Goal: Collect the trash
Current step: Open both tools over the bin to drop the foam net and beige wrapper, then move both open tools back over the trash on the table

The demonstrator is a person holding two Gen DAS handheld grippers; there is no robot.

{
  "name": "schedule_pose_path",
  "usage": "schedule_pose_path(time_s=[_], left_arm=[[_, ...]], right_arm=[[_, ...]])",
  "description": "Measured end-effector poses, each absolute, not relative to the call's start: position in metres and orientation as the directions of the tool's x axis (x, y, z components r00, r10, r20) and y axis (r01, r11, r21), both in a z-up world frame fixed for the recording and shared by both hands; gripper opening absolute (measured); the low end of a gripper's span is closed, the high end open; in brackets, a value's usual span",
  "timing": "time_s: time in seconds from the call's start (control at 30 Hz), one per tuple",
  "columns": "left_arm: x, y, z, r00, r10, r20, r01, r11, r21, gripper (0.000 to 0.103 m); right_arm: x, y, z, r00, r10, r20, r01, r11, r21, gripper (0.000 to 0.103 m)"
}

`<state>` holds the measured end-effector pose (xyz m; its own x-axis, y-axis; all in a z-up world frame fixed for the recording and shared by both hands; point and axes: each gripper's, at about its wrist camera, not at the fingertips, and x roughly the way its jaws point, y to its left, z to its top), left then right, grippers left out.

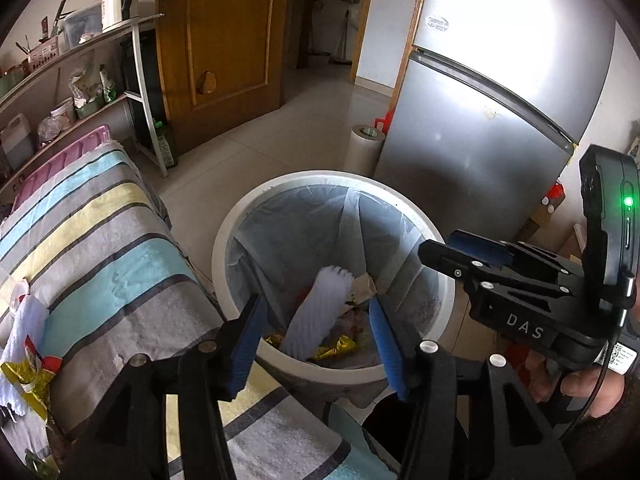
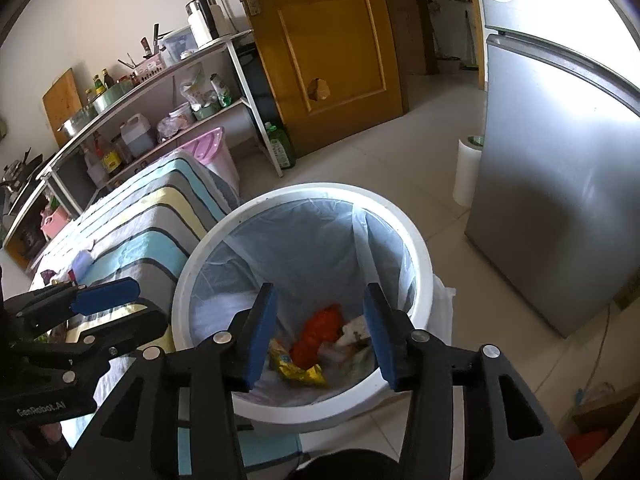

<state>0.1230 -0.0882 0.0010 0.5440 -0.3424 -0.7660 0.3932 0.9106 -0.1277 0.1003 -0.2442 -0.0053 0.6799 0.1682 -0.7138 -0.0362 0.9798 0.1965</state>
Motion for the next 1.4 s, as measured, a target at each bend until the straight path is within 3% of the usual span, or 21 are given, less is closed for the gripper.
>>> schedule_pose_path(time_s=[0.7,1.4], left_arm=[[0.082,-0.031,0.034,0.662,-0.296,-0.688,0.304,0.946,-0.113,0.065],[0.021,0.089,0.032,0.746,-0.102,-0.658,0.068,0.995,-0.078,0.070]], right_arm=[[0.063,-0.209,0.033,0.749,0.216,-0.627,-0.099,0.971,0.216,0.046],[0.049,-0.114,0.039,0.716,0.370,-0.592,-0.296,0.929,0.222,0.052]])
